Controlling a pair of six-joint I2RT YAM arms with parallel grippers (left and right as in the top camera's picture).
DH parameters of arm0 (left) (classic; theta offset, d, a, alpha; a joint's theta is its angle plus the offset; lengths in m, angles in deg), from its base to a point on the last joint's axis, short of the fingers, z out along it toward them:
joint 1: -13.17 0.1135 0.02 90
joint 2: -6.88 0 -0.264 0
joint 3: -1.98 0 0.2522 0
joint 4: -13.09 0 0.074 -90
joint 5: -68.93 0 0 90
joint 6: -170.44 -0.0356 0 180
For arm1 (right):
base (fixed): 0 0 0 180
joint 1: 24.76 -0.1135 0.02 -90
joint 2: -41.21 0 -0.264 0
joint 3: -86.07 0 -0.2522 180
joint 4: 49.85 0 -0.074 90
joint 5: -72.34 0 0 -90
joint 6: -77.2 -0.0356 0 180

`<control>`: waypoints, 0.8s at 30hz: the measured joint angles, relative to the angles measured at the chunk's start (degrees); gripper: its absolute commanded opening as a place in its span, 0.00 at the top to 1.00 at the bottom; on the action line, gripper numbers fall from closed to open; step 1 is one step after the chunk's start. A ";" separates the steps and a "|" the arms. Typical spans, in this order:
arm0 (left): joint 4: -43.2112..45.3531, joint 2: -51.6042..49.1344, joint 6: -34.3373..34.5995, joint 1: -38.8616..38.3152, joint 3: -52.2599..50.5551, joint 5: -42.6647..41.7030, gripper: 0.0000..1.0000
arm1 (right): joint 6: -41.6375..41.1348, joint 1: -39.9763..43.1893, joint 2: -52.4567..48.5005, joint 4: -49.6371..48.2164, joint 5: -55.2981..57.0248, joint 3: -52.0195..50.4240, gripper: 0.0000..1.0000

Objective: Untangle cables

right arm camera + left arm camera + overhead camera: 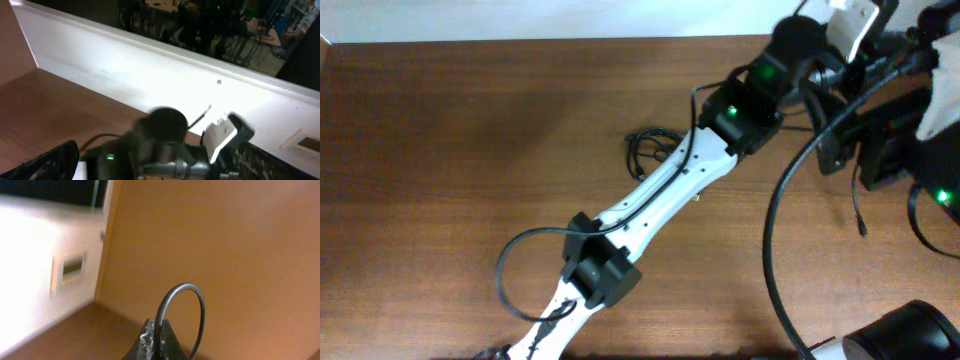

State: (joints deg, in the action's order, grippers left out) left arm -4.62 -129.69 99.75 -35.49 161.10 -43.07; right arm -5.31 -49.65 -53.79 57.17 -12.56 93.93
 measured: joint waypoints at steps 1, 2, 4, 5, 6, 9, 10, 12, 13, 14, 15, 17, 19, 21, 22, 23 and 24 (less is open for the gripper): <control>-1.77 -2.62 -0.02 0.00 -0.02 0.04 1.00 | 0.02 0.00 1.64 -0.22 0.00 -1.16 0.01; -3.02 -3.61 -0.28 0.24 -0.07 0.15 1.00 | 0.04 0.00 2.89 -0.66 0.00 -2.47 0.01; -6.05 -3.72 -2.19 0.59 0.11 1.09 1.00 | 0.26 0.00 4.63 -1.33 0.00 -4.87 0.01; -8.72 -3.67 -3.39 0.57 0.15 2.16 1.00 | 0.28 0.00 4.81 -1.53 0.00 -5.95 0.01; -12.79 -3.69 -5.29 0.44 0.15 4.02 1.00 | 0.28 0.00 4.70 -1.60 0.02 -6.23 0.01; -15.54 -3.69 -9.14 -0.83 0.15 7.91 0.01 | 0.42 0.00 4.42 -1.55 0.00 -6.62 0.01; -15.61 -3.69 -10.10 -1.95 0.15 9.53 0.01 | 0.44 0.00 4.42 -1.57 0.00 -6.62 0.01; -17.62 -3.69 -10.47 -4.04 0.15 13.33 0.01 | 0.48 0.00 4.55 -1.55 0.00 -6.62 0.01; -20.09 -3.69 -10.56 -4.26 0.48 14.23 0.01 | 0.48 0.00 4.70 -1.55 0.00 -6.62 0.01; -23.74 -3.69 -10.58 -3.80 1.46 15.19 0.01 | 0.46 0.00 4.98 -1.53 0.00 -6.67 0.01; -27.15 -3.50 -10.97 -3.23 2.95 15.45 0.01 | 0.48 0.00 5.07 -1.60 0.02 -6.67 0.00; -37.73 2.71 -12.72 -0.17 5.92 16.46 0.01 | -0.02 0.00 5.33 -2.56 0.04 -7.65 0.09; -44.15 14.75 -13.53 4.74 8.24 16.85 0.01 | -3.87 0.00 4.63 -2.43 0.11 -11.21 0.10; -48.48 28.61 -13.84 10.51 10.25 18.25 0.01 | -9.20 0.00 1.62 -2.60 3.02 -15.43 0.10; -49.37 31.32 -14.01 11.41 10.49 19.30 0.01 | -10.45 0.00 0.70 -2.49 3.85 -16.28 0.10; -50.80 35.43 -14.43 12.24 10.67 21.88 0.01 | -14.27 0.00 -2.19 -3.28 7.37 -18.27 0.04; -51.58 41.22 -15.26 12.31 11.08 26.23 0.01 | -16.79 0.00 -5.70 -6.86 10.36 -19.89 0.01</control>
State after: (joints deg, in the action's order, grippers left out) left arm -56.20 -88.47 84.49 -23.19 172.18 -16.84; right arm -22.10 -49.65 -59.49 50.30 -2.20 74.04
